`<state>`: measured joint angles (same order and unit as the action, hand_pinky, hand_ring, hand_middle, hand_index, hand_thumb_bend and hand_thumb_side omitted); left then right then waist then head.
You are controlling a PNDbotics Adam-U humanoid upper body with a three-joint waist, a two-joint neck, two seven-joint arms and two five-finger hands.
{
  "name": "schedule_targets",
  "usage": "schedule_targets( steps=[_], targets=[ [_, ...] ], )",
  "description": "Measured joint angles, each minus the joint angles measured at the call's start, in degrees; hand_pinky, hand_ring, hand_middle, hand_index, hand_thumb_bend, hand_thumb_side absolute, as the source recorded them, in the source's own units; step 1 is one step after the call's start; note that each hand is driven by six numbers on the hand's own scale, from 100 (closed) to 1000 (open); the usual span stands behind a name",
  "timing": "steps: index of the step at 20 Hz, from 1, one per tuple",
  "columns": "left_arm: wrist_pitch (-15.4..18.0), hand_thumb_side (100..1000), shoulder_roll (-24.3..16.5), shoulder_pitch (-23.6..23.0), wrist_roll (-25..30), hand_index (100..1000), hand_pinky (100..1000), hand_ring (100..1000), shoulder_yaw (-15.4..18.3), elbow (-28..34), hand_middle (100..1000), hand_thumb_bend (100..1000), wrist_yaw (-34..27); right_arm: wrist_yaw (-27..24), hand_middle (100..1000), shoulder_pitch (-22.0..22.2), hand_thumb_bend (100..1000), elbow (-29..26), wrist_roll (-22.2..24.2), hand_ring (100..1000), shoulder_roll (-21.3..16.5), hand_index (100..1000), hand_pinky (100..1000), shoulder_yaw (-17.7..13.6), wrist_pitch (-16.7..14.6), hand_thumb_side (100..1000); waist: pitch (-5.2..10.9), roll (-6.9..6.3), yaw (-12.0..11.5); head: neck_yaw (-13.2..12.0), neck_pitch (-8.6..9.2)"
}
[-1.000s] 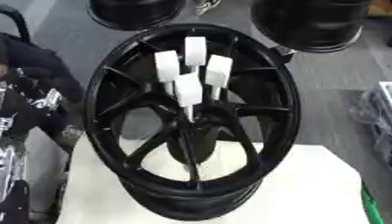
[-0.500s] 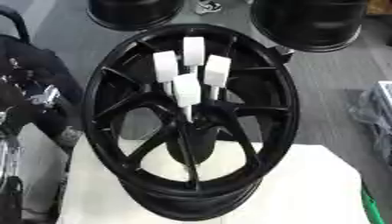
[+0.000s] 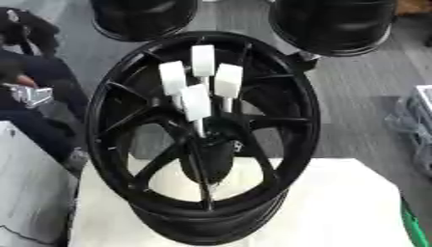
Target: Pull the pin out of the wheel hub.
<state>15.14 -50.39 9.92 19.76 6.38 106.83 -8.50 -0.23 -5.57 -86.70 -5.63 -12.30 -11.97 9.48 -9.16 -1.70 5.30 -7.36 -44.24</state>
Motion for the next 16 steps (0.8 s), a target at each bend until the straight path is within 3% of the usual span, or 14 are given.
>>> schedule_targets(
  steps=[3,7,8,13,16],
  targets=[
    [0.69,100,-2.23,0.59,0.63,740,634,503,-1.53,-0.55,565,533,-0.48,0.04,765,0.02,100,0.01,0.1,755,-0.06,922,691,0.07,0.05,998,0.18,-0.18,0.3,-0.09,0.0],
    [-0.61,100,-5.77,4.75,2.58,744,643,512,-5.01,0.52,574,523,0.84,0.61,764,0.15,100,0.1,0.68,755,-1.49,922,691,0.69,0.12,1000,0.9,-3.34,2.4,-0.56,0.0],
    [-0.9,100,-7.02,5.95,3.26,746,644,516,-6.11,0.92,577,526,1.42,0.72,765,0.14,100,0.14,0.8,755,-1.7,922,691,0.77,0.16,1000,0.94,-3.58,2.54,-0.64,0.0],
    [-0.55,100,-12.5,11.83,6.92,754,653,532,-12.1,1.1,593,532,4.46,1.01,764,0.07,100,0.14,1.23,755,-2.07,922,691,1.11,0.22,1000,0.98,-3.35,2.99,-1.09,0.0],
    [-0.16,100,-13.19,15.4,9.18,759,657,542,-15.77,-0.09,603,533,5.84,1.05,765,0.07,100,0.14,1.34,755,-2.08,922,691,1.16,0.32,999,1.0,-3.54,2.98,-1.07,0.0]
  ],
)
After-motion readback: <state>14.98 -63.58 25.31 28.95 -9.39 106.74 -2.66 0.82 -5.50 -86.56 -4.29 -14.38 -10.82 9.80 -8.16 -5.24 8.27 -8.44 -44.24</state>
